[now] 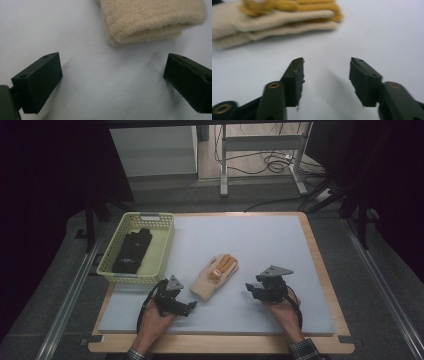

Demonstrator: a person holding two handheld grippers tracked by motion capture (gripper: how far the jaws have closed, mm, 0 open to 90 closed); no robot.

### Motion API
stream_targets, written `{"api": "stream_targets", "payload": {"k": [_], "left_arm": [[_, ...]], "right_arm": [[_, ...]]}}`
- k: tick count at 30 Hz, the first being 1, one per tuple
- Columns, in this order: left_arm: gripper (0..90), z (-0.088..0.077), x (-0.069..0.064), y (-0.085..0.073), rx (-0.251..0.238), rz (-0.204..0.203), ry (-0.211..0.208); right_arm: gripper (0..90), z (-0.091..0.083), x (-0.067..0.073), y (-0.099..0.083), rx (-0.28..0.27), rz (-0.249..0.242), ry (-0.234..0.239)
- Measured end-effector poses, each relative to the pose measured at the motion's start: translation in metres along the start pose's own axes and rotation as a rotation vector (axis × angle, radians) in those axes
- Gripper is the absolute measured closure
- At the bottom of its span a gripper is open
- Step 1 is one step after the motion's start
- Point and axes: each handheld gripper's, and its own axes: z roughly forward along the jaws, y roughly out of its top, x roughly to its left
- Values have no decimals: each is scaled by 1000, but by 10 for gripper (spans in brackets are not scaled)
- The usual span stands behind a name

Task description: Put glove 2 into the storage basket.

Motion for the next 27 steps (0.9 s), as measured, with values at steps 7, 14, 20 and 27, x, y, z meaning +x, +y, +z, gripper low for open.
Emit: {"api": "stream_targets", "payload": {"k": [7, 14, 20, 27], "left_arm": [[18, 0, 0, 0, 0, 0, 0], [18, 0, 0, 0, 1, -1, -2], [11, 0, 0, 0, 4, 8, -7], [0, -3, -9, 7, 14, 39, -43]], "right_arm": [[304, -14, -30, -19, 27, 47, -91], [244, -11, -32, -23, 59, 27, -106], [206, -10, -32, -24, 60, 32, -125], [204, -10, -32, -24, 60, 31, -127]]}}
